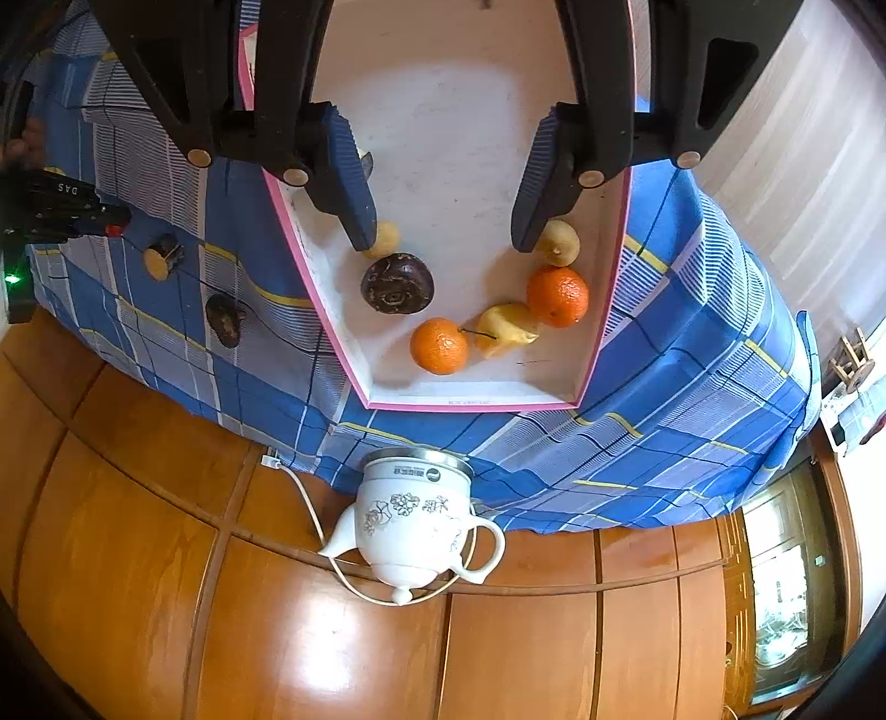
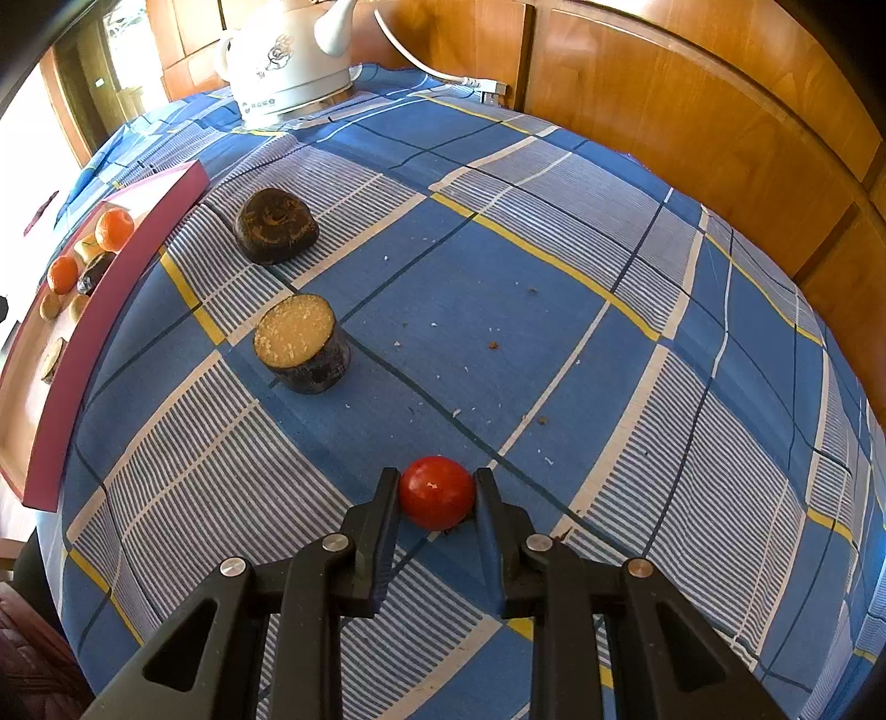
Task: Organize fruits
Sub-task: 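Carry the red tomato with the right tool into the tray and release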
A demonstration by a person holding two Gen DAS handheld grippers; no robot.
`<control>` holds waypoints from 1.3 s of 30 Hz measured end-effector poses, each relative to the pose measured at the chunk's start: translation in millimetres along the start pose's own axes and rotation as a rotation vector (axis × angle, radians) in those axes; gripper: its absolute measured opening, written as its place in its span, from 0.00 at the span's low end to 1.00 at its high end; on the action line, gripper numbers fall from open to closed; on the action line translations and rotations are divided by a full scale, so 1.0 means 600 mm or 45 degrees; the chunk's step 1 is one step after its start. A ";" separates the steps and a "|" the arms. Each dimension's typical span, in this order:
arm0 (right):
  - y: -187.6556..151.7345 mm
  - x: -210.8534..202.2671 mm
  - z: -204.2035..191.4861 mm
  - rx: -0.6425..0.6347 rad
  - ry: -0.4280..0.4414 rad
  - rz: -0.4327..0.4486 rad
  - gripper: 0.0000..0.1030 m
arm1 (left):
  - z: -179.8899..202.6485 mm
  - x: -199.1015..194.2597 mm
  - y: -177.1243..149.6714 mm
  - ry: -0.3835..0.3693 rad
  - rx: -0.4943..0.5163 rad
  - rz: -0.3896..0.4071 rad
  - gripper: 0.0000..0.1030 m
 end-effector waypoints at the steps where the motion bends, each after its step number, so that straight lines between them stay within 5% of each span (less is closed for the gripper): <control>1: 0.000 -0.001 -0.001 -0.004 0.004 0.004 0.25 | -0.001 -0.001 0.000 -0.001 -0.002 0.001 0.50; 14: 0.000 -0.041 -0.026 -0.008 0.041 0.053 0.25 | -0.025 -0.001 -0.006 -0.003 -0.029 0.013 0.50; 25: 0.014 -0.107 -0.188 -0.225 0.224 0.174 0.25 | -0.047 -0.006 -0.012 -0.003 -0.067 0.033 0.50; 39: 0.085 -0.088 -0.390 -0.433 0.394 0.155 0.25 | -0.093 -0.006 -0.025 0.007 -0.139 0.036 0.50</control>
Point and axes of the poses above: each gripper's, at about its wrist camera, not at the fingertips, and x roughly the way its jaws point, z to its right, y to its top, the point moved 1 cm from there along x, roughly the way its jaws point, and after that the axes turned 13 degrees about -z, right-handed, at the moved point
